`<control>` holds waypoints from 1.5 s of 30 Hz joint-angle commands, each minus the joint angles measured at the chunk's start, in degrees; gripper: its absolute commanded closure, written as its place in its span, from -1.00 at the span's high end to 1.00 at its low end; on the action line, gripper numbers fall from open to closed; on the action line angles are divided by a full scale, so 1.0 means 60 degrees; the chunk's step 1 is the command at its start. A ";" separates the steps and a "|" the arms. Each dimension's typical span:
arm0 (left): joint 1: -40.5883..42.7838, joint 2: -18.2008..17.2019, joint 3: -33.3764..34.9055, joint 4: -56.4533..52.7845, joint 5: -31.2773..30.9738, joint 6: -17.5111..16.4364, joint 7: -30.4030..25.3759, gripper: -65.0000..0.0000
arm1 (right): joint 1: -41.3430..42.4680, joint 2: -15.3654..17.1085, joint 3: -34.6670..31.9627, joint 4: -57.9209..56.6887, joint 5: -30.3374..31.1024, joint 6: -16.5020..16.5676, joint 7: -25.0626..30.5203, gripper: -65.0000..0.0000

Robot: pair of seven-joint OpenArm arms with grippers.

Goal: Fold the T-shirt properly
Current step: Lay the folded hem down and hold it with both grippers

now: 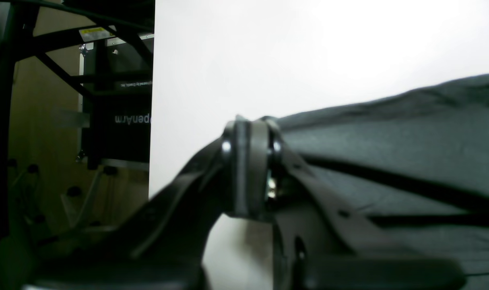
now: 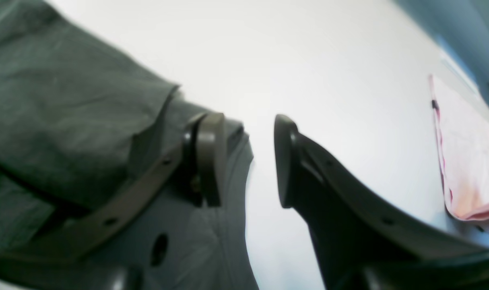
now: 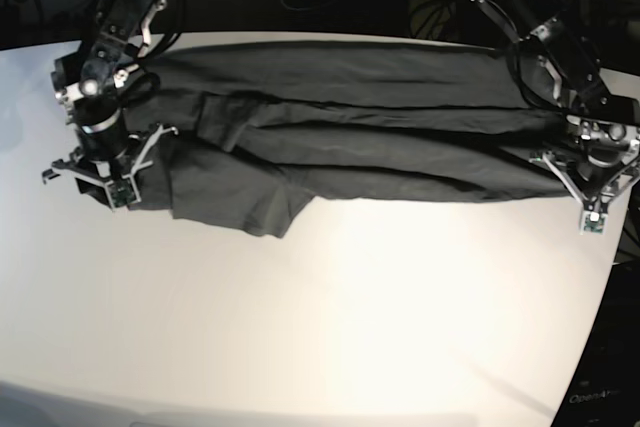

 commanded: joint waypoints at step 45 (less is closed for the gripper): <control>-0.0204 -0.0077 0.0030 0.0173 0.0015 0.0056 -0.0174 -0.92 | 0.0123 0.0125 -0.1508 0.0160 0.2840 -0.0085 -0.3294 -0.36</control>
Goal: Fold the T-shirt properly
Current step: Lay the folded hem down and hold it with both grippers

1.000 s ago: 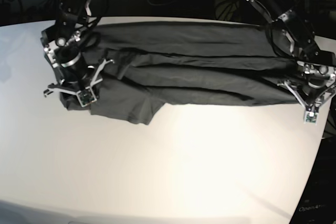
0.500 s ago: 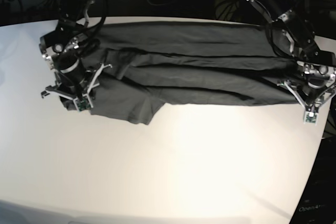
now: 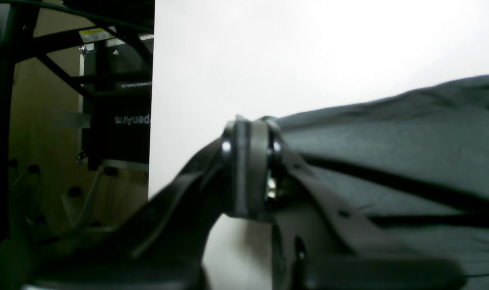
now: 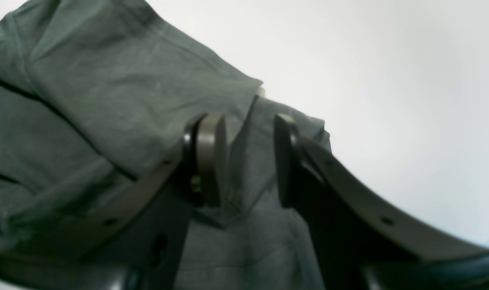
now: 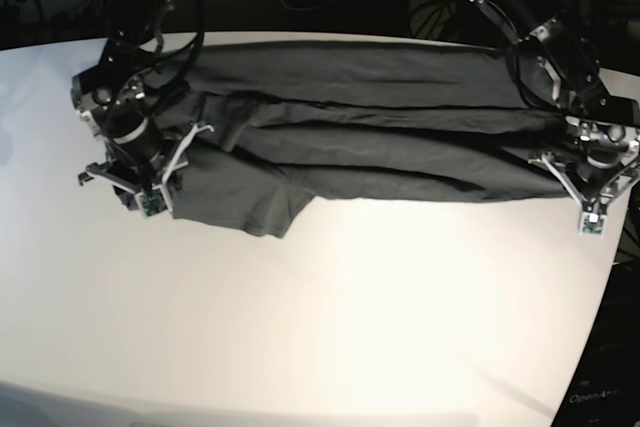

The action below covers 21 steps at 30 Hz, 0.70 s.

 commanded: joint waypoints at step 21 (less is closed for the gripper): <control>-0.0179 -0.0099 0.0000 0.0232 -0.0010 0.0056 -0.0170 -0.92 | -0.0229 0.0038 -0.0003 -0.0180 0.1295 -0.0045 0.0156 -0.36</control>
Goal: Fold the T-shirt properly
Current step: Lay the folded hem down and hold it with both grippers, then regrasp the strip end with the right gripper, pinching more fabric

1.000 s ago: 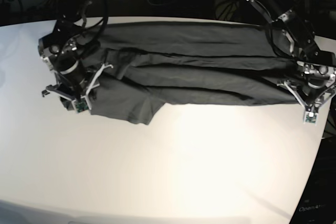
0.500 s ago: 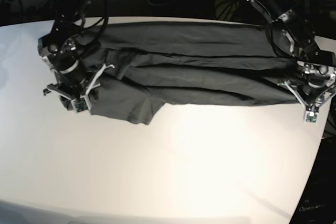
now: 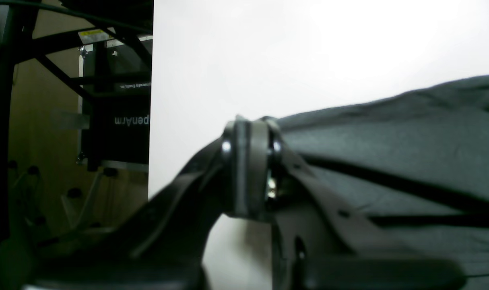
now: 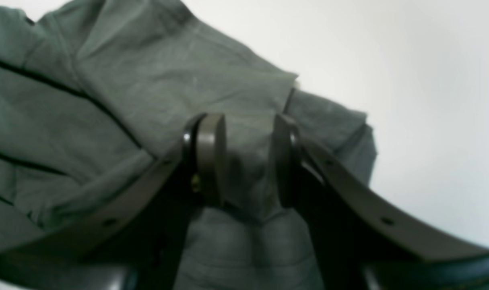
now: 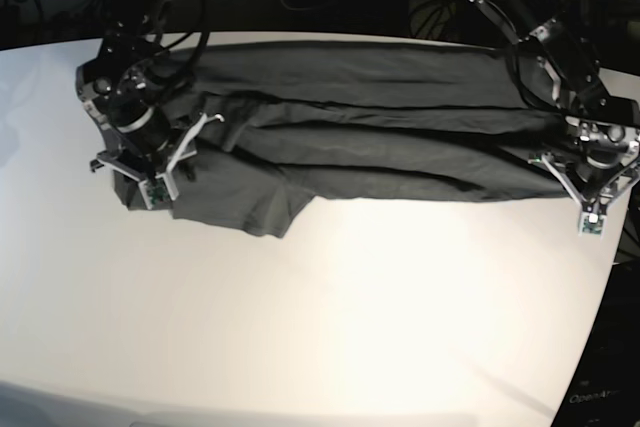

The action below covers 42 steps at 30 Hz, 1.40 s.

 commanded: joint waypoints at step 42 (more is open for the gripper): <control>-0.0160 -0.0080 0.0000 0.0202 -0.0014 0.0056 -0.0170 -0.92 | 0.0202 0.0752 -0.0062 -0.0812 0.0184 -0.0045 0.0291 -0.38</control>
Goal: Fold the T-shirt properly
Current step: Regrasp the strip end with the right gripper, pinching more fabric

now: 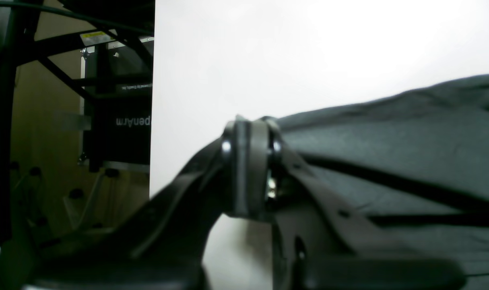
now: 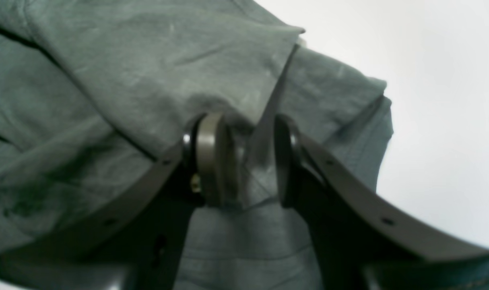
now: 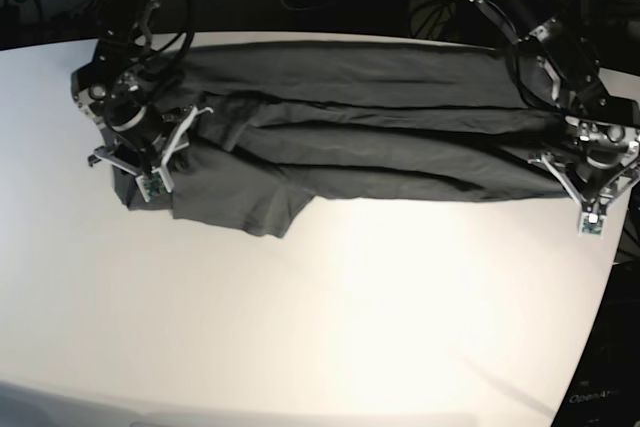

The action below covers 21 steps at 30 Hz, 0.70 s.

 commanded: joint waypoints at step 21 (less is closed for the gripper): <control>-0.0138 -0.0088 -0.0036 0.0235 -0.0072 0.0082 -0.0170 -0.92 | 0.0385 0.0068 -0.0469 -0.0429 0.0096 -0.0042 0.0189 -0.98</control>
